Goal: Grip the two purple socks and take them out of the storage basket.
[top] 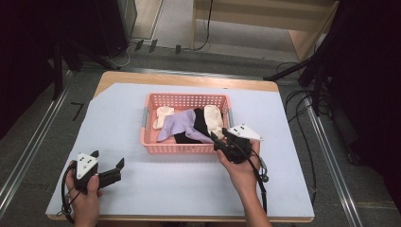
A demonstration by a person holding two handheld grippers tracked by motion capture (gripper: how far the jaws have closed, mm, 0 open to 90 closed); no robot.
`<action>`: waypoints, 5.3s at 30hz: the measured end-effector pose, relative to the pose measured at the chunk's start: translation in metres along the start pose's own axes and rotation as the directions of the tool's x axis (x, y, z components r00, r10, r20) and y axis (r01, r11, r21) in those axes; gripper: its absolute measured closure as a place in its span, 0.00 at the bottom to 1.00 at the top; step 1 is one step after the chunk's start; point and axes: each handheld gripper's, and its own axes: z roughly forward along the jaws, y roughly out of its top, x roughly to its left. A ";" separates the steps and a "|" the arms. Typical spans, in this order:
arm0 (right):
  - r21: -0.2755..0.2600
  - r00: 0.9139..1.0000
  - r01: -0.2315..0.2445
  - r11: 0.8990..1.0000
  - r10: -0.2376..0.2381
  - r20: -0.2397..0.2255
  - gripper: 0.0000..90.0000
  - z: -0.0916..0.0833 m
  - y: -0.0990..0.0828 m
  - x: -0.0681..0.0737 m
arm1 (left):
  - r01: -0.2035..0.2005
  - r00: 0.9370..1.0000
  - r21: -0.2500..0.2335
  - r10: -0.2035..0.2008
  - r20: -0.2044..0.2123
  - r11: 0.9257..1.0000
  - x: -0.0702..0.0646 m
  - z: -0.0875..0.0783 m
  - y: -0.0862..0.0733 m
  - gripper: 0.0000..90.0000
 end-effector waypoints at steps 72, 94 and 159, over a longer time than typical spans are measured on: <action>0.538 0.951 -0.179 0.824 0.284 -0.119 1.00 0.101 0.038 0.016 | -0.003 1.000 0.004 0.003 -0.004 1.000 0.000 0.000 0.000 0.10; 0.544 0.998 -0.043 0.838 0.013 0.059 0.64 0.118 0.048 0.066 | -0.002 1.000 0.003 0.002 -0.002 1.000 0.000 0.001 0.000 0.10; -0.430 0.973 -0.016 0.903 0.112 0.200 0.98 -0.025 0.058 -0.076 | -0.005 1.000 0.004 0.005 0.001 1.000 -0.001 0.000 0.000 0.10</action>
